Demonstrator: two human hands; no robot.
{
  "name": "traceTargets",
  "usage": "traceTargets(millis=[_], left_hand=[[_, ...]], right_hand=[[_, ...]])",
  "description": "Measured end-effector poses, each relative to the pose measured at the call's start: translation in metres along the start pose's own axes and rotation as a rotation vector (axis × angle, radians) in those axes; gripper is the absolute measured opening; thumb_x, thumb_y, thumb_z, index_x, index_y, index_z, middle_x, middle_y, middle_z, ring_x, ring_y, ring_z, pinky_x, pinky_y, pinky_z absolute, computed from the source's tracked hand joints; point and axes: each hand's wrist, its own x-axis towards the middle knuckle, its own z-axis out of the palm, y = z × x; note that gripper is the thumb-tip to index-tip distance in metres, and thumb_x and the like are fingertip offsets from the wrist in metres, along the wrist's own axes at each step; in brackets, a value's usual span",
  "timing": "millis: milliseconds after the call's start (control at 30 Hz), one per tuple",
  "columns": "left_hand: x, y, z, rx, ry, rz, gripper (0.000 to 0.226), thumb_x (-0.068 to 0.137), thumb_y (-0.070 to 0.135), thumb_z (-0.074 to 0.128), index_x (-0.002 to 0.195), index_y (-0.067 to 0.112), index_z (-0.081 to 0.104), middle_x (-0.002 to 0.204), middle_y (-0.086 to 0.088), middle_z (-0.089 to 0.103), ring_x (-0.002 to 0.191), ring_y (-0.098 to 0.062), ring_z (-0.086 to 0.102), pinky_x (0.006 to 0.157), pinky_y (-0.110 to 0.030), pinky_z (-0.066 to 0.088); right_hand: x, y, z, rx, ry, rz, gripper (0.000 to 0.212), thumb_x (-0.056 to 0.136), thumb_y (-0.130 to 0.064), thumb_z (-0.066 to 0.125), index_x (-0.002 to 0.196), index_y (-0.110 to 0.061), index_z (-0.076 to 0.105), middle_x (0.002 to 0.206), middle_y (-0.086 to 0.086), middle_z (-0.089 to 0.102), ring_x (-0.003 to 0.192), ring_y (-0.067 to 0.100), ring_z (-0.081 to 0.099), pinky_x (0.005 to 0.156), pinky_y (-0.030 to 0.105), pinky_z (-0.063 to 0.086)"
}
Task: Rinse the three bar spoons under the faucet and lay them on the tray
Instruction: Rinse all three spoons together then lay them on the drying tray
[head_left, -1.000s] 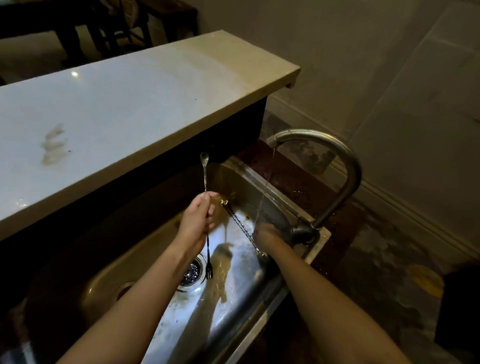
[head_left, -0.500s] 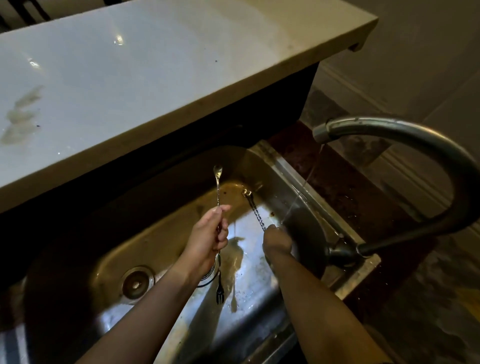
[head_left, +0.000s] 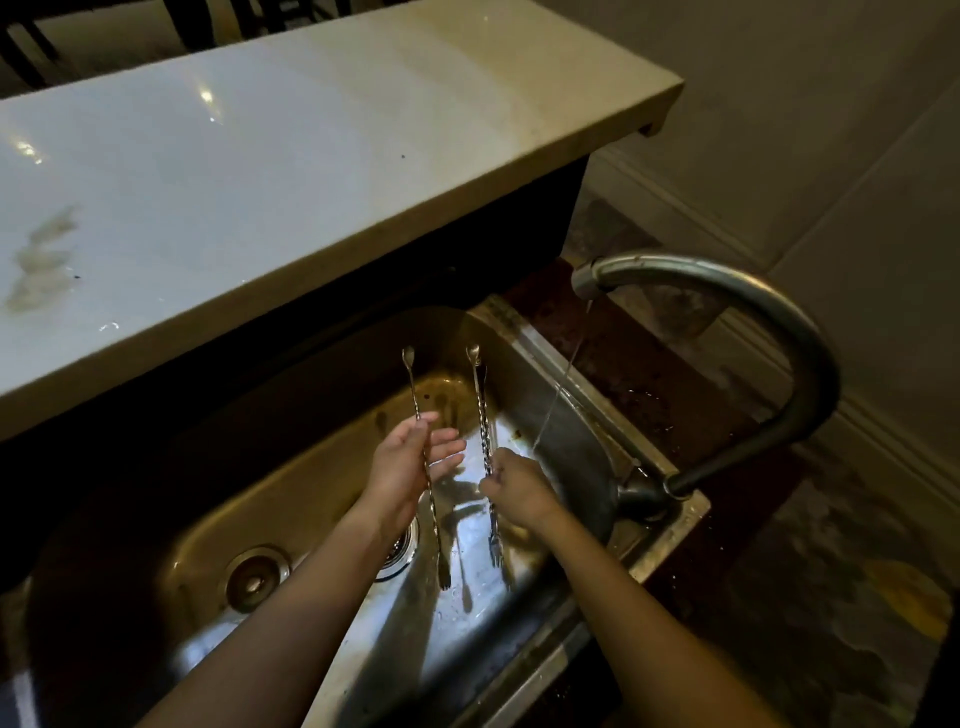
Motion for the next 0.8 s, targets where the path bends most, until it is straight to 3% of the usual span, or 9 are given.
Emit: traceTargets(millis=[133,200,367,500,600,700,800], left_hand=[[-0.006,0.008,0.022,0.029,-0.086,0.022,0.026,0.102,0.016,0.031,0.112,0.002,0.049,0.089,-0.014,0.064,0.065,-0.012,0.071,0.067,-0.024,0.058],[-0.012,0.013,0.036,0.065,-0.143,0.032,0.028,0.101,0.016,0.032,0.114,0.001,0.052,0.088,-0.012,0.067,0.065,-0.01,0.071,0.068,-0.024,0.058],[-0.03,0.022,0.062,-0.036,-0.25,0.007,0.023,0.101,0.014,0.033,0.105,0.007,0.055,0.092,-0.014,0.068,0.069,-0.015,0.073,0.07,-0.029,0.06],[-0.044,0.028,0.073,-0.071,-0.291,0.002,0.018,0.097,0.006,0.041,0.098,0.008,0.059,0.075,-0.005,0.074,0.059,-0.008,0.069,0.06,-0.018,0.058],[-0.052,0.034,0.078,-0.043,-0.292,0.013,0.021,0.094,-0.001,0.044,0.09,0.008,0.062,0.064,0.001,0.072,0.05,-0.003,0.061,0.052,-0.013,0.052],[-0.057,0.041,0.076,-0.02,-0.298,0.026,0.021,0.093,0.0,0.045,0.089,0.008,0.064,0.068,-0.001,0.07,0.05,-0.003,0.057,0.047,-0.011,0.047],[-0.06,0.043,0.068,-0.015,-0.329,0.014,0.021,0.092,-0.001,0.046,0.089,0.006,0.065,0.069,-0.002,0.07,0.049,-0.003,0.059,0.046,-0.011,0.047]], right_hand=[[-0.05,-0.019,-0.018,0.083,0.115,-0.093,0.037,0.085,-0.011,0.056,0.06,-0.021,0.03,0.057,-0.002,0.035,0.052,0.013,0.03,0.052,0.029,0.026],[-0.069,-0.026,-0.024,0.069,0.132,-0.1,0.039,0.086,-0.011,0.054,0.06,-0.023,0.028,0.057,-0.003,0.035,0.05,0.01,0.03,0.054,0.028,0.028],[-0.098,-0.038,-0.037,-0.014,0.178,-0.077,0.011,0.09,-0.015,0.052,0.08,-0.015,0.047,0.072,-0.001,0.049,0.069,0.015,0.048,0.063,0.024,0.037],[-0.113,-0.039,-0.047,-0.042,0.213,-0.066,0.035,0.09,-0.015,0.053,0.063,-0.026,0.034,0.064,-0.01,0.044,0.06,0.008,0.046,0.054,0.02,0.036],[-0.121,-0.039,-0.058,-0.022,0.176,-0.06,0.014,0.091,-0.026,0.057,0.081,-0.017,0.052,0.07,-0.009,0.05,0.07,0.011,0.055,0.065,0.023,0.043],[-0.118,-0.045,-0.088,0.048,0.303,-0.085,0.018,0.094,-0.036,0.05,0.084,-0.021,0.054,0.069,-0.012,0.051,0.06,0.001,0.05,0.052,0.016,0.038],[-0.104,-0.064,-0.121,0.126,0.466,-0.17,0.028,0.096,-0.035,0.047,0.097,-0.013,0.064,0.076,-0.006,0.058,0.063,-0.001,0.051,0.05,0.013,0.034]])
